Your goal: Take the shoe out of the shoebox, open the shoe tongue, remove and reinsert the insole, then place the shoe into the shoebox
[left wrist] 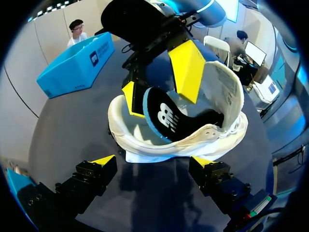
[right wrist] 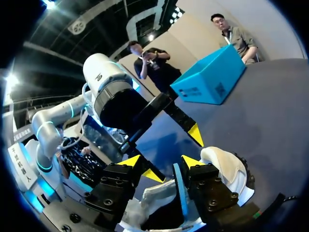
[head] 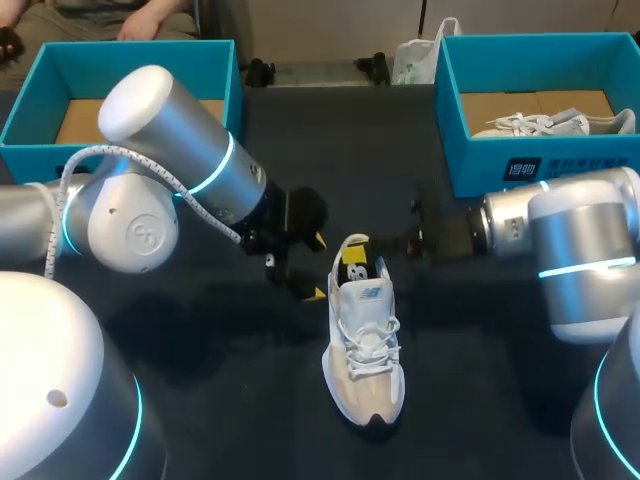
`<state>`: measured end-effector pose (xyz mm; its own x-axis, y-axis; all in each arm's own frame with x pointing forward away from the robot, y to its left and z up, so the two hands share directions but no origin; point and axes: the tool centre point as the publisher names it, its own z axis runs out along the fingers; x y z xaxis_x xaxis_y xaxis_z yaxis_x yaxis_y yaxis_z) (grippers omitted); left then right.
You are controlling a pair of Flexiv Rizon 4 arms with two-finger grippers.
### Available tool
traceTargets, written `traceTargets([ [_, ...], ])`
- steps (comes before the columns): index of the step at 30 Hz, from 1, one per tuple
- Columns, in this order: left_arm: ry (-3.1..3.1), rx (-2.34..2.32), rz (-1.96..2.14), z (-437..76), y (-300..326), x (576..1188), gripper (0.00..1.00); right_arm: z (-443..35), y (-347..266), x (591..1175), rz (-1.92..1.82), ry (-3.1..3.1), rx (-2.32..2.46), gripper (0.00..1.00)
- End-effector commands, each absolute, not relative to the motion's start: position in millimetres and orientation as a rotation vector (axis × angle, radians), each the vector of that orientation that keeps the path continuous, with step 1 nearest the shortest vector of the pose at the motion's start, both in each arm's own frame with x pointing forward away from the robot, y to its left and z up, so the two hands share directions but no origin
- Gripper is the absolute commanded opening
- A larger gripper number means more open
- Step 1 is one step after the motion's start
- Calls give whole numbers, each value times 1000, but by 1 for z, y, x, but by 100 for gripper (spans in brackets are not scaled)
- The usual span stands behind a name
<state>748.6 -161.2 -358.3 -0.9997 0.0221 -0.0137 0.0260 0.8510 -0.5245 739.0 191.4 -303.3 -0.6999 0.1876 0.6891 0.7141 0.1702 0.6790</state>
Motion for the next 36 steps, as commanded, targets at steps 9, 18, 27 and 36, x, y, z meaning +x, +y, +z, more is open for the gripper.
traceTargets([
  [9, 3044, 83, -839, -340, -136, 753, 100, -287, 172, 750, -1273, -2053, -739, 57],
  [18, 3072, 89, -810, -328, -116, 773, 100, -274, 169, 761, -1130, -2113, -732, 64],
  [27, 3123, 113, -726, -314, -91, 798, 100, -251, 161, 783, -946, -2261, -928, 64],
  [36, 3151, 181, -678, -286, -57, 832, 100, -233, 156, 798, -833, -2376, -1094, 55],
])
